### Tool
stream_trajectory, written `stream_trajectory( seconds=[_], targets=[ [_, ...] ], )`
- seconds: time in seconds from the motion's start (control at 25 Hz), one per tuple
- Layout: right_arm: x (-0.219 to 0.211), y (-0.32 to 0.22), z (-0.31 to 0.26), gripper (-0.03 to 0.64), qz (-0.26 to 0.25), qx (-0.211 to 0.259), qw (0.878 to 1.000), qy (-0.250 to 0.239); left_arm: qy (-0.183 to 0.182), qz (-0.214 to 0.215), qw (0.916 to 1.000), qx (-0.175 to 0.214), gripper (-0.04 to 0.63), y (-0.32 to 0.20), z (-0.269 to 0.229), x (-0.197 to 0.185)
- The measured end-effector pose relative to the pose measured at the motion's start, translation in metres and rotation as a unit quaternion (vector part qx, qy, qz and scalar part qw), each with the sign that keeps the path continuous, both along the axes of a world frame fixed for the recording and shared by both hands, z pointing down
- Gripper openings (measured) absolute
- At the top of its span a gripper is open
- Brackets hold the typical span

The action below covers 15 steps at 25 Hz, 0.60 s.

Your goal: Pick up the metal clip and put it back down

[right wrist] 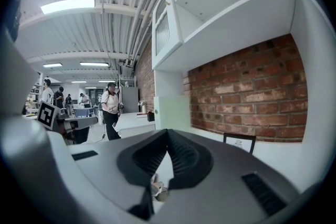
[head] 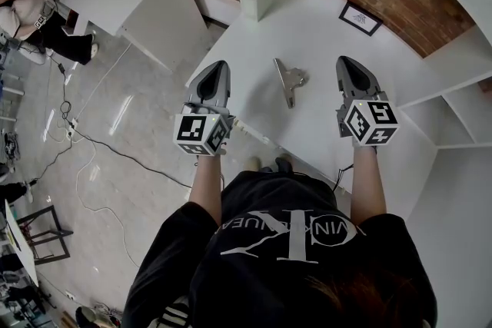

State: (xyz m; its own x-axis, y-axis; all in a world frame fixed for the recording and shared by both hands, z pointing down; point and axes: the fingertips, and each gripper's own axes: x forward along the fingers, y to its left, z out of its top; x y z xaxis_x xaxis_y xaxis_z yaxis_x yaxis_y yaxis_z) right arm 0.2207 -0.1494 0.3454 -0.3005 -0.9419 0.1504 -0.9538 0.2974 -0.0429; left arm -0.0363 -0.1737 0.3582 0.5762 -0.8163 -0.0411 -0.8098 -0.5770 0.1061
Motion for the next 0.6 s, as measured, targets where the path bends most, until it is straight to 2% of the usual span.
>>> stream_trajectory(
  seconds=[0.6],
  targets=[
    [0.0049,-0.0074,0.0047,0.012,0.002,-0.002,1.0,0.0,0.002,-0.001,1.0,-0.005,-0.012,-0.0085,0.0053,0.0037]
  ],
)
